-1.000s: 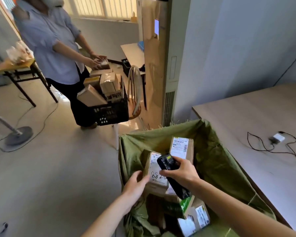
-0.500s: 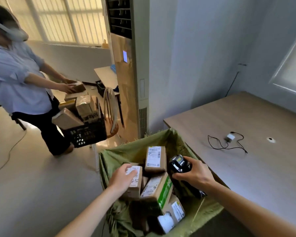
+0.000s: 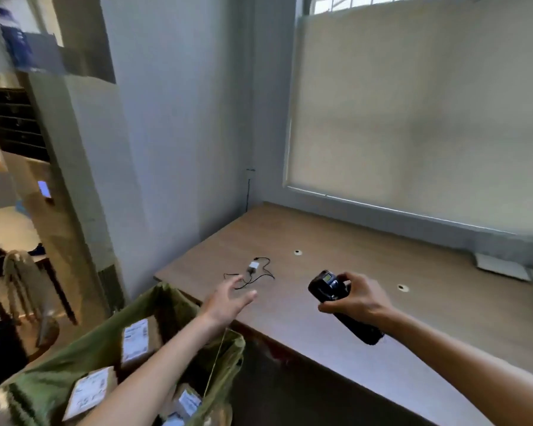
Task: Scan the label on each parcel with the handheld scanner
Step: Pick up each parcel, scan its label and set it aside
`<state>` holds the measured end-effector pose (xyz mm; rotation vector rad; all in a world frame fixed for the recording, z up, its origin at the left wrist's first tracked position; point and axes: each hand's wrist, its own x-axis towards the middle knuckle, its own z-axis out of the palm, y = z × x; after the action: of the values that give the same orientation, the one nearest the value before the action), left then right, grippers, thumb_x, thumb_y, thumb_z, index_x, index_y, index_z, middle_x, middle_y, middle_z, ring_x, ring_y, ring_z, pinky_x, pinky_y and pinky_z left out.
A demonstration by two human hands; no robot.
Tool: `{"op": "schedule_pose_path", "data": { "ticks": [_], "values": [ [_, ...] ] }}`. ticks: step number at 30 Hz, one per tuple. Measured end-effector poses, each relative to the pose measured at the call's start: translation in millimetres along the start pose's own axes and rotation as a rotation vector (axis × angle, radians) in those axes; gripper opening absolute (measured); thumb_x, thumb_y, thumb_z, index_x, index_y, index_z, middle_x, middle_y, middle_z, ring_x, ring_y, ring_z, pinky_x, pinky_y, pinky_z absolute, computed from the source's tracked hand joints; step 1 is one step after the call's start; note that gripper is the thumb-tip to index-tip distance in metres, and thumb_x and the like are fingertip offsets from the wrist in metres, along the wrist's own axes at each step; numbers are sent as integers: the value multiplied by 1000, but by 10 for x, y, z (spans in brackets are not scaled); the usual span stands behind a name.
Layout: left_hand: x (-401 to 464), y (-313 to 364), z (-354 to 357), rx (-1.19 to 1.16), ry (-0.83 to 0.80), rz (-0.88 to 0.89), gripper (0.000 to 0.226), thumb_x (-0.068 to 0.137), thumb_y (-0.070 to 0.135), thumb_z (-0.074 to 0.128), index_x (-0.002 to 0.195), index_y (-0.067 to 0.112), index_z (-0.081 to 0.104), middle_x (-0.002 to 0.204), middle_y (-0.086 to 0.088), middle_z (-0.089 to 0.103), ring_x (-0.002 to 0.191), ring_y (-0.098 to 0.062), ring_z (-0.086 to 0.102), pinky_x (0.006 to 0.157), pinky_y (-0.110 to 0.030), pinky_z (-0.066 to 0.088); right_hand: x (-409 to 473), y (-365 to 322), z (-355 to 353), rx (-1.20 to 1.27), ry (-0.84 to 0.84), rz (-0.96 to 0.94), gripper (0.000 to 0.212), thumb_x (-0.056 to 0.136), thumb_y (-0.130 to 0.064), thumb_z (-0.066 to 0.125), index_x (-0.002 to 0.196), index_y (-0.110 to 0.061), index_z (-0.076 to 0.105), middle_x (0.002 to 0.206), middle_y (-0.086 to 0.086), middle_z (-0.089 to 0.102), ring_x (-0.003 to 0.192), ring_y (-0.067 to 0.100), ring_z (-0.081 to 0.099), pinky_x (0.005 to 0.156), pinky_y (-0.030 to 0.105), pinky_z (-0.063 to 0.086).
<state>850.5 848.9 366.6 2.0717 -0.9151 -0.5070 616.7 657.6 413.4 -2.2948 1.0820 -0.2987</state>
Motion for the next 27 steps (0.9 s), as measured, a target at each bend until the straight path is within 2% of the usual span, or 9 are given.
{"op": "schedule_pose_path", "data": {
  "ticks": [5, 8, 10, 15, 18, 21, 22, 25, 27],
  "values": [
    [78, 1461, 962, -5, -167, 213, 63, 91, 53, 65, 146, 30, 48, 146, -2, 53, 134, -22, 49, 111, -43, 42, -652, 957, -1244, -49, 242, 201, 71, 59, -56, 89, 124, -33, 72, 109, -5, 77, 96, 16, 70, 78, 25, 55],
    [-9, 2307, 1736, -18, -234, 314, 57, 91, 48, 67, 143, 27, 54, 130, -4, 65, 122, -22, 59, 107, -38, 45, -1102, 1666, -1886, -50, 353, 334, 80, 47, -67, 81, 121, -36, 72, 107, -6, 77, 96, 17, 70, 78, 26, 57],
    [-129, 2830, 2326, -35, -290, 369, 57, 91, 48, 68, 142, 27, 55, 126, -3, 67, 120, -22, 61, 106, -38, 45, -1445, 2172, -2277, -43, 404, 420, 86, 41, -69, 76, 120, -37, 71, 106, -7, 76, 94, 16, 69, 79, 26, 57],
    [-629, 4016, 3838, -76, -477, 489, 62, 88, 55, 67, 142, 28, 54, 136, -6, 61, 126, -20, 57, 107, -36, 44, -2365, 3398, -3231, -38, 502, 609, 76, 44, -64, 85, 115, -43, 67, 100, -11, 72, 89, 14, 66, 67, 22, 50],
    [-933, 4564, 4606, -87, -562, 554, 65, 87, 57, 67, 143, 27, 54, 140, -6, 59, 128, -19, 54, 109, -37, 43, -2864, 3975, -3700, -47, 540, 662, 69, 46, -60, 89, 109, -39, 69, 103, -10, 74, 94, 13, 67, 73, 24, 52],
    [-1186, 4964, 5238, -91, -632, 603, 66, 87, 60, 66, 143, 27, 53, 141, -4, 58, 128, -17, 53, 108, -36, 44, -3286, 4438, -4035, -63, 595, 726, 76, 51, -56, 92, 122, -38, 70, 113, -5, 75, 101, 16, 67, 85, 28, 57],
    [-1253, 5079, 5422, -90, -650, 615, 66, 87, 60, 66, 143, 27, 53, 141, -4, 58, 128, -17, 53, 108, -36, 44, -3404, 4582, -4123, -55, 608, 752, 79, 53, -56, 92, 126, -36, 68, 116, -4, 73, 101, 17, 67, 84, 29, 57],
    [-1396, 5393, 5935, -75, -681, 637, 65, 89, 57, 65, 143, 24, 53, 140, -7, 59, 127, -21, 55, 108, -38, 45, -3700, 5036, -4318, -19, 636, 814, 79, 57, -52, 92, 129, -32, 67, 110, -5, 69, 89, 12, 61, 62, 20, 46],
    [-1447, 5565, 6234, -53, -696, 655, 64, 91, 55, 64, 144, 21, 53, 138, -8, 60, 125, -23, 56, 108, -40, 46, -3834, 5294, -4398, -11, 659, 847, 80, 57, -54, 92, 130, -33, 66, 113, -4, 70, 93, 14, 61, 65, 22, 46]
  ]
}}
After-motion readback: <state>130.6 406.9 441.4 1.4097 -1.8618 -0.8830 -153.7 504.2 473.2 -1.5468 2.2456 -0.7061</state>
